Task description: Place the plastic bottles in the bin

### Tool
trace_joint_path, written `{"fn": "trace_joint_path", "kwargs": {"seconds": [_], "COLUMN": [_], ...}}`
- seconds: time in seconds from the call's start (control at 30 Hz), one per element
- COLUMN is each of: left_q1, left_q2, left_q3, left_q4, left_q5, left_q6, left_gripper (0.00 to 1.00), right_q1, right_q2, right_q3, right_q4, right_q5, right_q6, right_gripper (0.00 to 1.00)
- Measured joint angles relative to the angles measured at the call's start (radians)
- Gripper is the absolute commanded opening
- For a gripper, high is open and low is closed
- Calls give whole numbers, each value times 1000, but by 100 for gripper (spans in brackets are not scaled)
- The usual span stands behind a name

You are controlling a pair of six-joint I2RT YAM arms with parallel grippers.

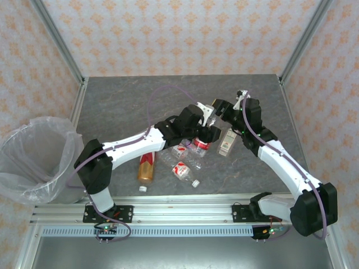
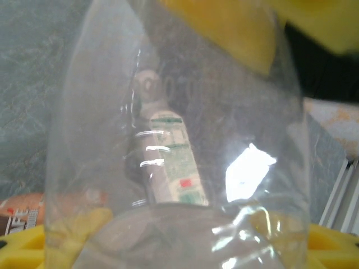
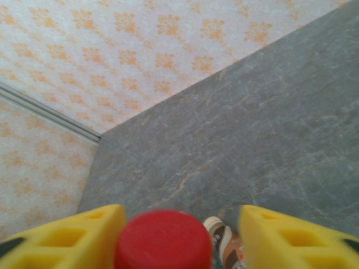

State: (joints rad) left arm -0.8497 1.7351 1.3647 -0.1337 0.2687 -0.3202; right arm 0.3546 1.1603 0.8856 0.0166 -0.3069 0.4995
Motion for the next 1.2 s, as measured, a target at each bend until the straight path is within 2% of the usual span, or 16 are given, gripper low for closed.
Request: {"fn": "trace_joint_path", "kwargs": {"seconds": [0.07, 0.17, 0.37, 0.63, 0.9, 1.2], "left_q1": [1, 2, 8, 85, 127, 174], "left_q2": [-1, -5, -37, -111, -280, -434], "left_q3": [0, 0, -23, -98, -104, -33], "left_q4": [4, 13, 21, -42, -148, -407], "left_q5": [-16, -32, -71, -172, -299, -619], "left_q6": [-4, -16, -25, -42, -43, 11], "left_gripper": [64, 63, 60, 59, 59, 57], "right_q1": [-1, -2, 11, 11, 9, 9], "right_q2": [-2, -19, -104, -146, -56, 38], "right_q3": [1, 1, -6, -41, -57, -45], "right_q4": [-10, -39, -56, -63, -78, -84], "right_q5": [18, 73, 199, 376, 374, 322], "right_q6": [8, 19, 23, 50, 58, 70], "right_gripper": [79, 99, 99, 99, 99, 99]}}
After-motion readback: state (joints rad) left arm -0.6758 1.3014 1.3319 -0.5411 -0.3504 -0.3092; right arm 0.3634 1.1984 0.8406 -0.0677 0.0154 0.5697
